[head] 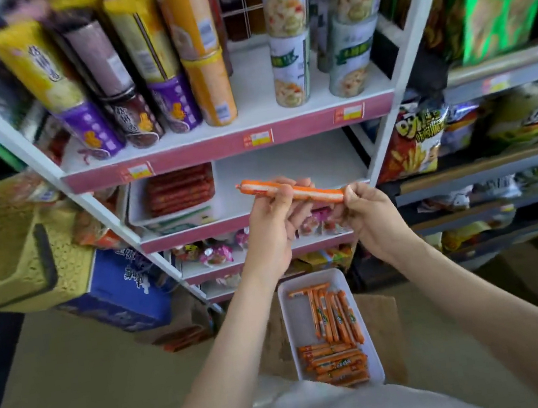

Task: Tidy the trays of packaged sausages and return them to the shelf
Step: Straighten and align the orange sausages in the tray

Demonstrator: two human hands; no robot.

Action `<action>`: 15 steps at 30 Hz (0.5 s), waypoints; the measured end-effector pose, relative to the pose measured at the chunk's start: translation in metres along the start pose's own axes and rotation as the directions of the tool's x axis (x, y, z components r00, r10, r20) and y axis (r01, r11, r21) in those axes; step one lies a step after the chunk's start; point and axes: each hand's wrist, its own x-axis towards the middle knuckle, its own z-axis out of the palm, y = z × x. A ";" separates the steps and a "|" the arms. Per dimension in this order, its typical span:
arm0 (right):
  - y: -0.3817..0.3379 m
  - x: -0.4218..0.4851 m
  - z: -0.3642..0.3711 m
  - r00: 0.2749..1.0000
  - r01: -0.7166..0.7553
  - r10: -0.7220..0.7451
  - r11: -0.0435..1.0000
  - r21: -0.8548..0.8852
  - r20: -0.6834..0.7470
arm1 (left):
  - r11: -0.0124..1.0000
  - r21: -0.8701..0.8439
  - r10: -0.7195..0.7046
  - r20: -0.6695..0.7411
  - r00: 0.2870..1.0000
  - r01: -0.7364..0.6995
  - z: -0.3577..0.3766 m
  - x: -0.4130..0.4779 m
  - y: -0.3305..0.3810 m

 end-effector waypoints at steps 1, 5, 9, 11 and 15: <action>-0.003 0.002 -0.001 1.000 0.011 -0.010 0.996 -0.093 0.015 | 0.999 0.038 0.013 0.013 1.000 -0.013 0.002 -0.001 0.005; -0.029 0.002 0.000 0.983 0.183 -0.144 0.823 -0.537 0.115 | 0.773 0.616 0.176 0.026 0.984 -0.155 0.007 0.000 0.020; -0.061 -0.010 0.026 0.879 0.476 -0.366 0.622 -0.622 0.306 | 0.254 0.908 0.340 0.238 0.910 -0.332 0.009 0.001 0.024; -0.067 -0.016 0.037 0.826 0.556 -0.428 0.519 -0.649 0.366 | 0.087 0.911 0.371 0.346 0.862 -0.403 0.008 0.001 0.022; -0.070 -0.022 0.038 0.831 0.539 -0.484 0.574 -0.617 0.276 | -0.041 0.890 0.452 0.423 0.786 -0.455 0.012 0.000 0.021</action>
